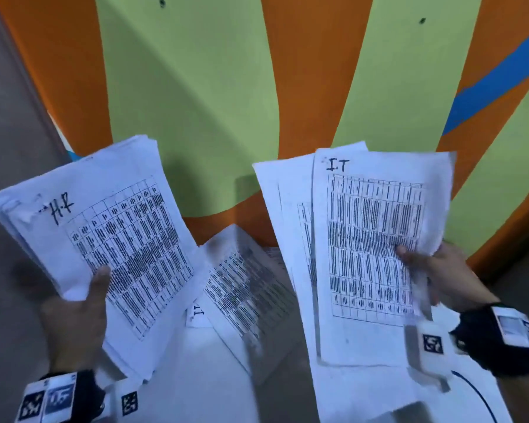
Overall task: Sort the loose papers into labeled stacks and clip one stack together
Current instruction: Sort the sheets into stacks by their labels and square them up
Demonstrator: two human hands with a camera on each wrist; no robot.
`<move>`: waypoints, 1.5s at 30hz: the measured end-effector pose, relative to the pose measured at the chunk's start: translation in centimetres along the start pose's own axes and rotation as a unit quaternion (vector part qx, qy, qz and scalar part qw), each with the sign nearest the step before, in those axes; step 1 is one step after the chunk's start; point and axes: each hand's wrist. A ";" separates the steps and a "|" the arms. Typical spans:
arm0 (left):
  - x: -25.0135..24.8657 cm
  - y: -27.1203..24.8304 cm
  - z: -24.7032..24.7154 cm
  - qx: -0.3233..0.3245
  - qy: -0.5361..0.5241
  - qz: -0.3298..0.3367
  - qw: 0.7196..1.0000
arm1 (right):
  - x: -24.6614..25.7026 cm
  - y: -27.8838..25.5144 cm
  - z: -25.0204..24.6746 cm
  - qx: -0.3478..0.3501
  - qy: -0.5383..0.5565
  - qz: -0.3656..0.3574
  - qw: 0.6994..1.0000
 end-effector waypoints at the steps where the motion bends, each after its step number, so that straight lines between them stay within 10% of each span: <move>1: -2.0 -1.2 0.2 -0.013 -0.014 0.011 1.000 | 0.2 0.2 1.3 0.024 0.024 0.006 0.999; 7: -9.1 -6.3 1.8 0.068 -0.153 0.162 0.972 | -1.2 1.0 10.7 0.099 0.119 0.050 0.987; 16: -8.8 -6.8 3.9 0.301 -0.267 0.145 0.904 | -3.6 0.9 14.6 0.183 0.108 0.116 0.970; 19: -9.1 -7.4 3.8 0.291 -0.344 0.093 0.888 | -3.6 0.4 14.5 0.133 0.127 0.076 0.980; 27: -11.4 -6.6 3.2 0.129 -0.213 0.266 0.931 | 0.3 -0.6 16.1 0.069 -0.029 -0.130 0.989; 38: -10.2 -6.6 4.5 0.160 -0.237 0.200 0.937 | -0.6 -1.6 17.2 0.047 0.029 -0.132 0.990; 45: -10.3 -6.4 3.9 0.179 -0.253 0.219 0.925 | 4.2 -1.3 16.5 0.029 -0.135 -0.355 0.924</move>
Point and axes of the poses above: each hand's wrist, its own y-axis towards the middle knuckle, its own z-axis out of the palm, x = y × z, and after that the axes turned 2 degrees about x, right-handed
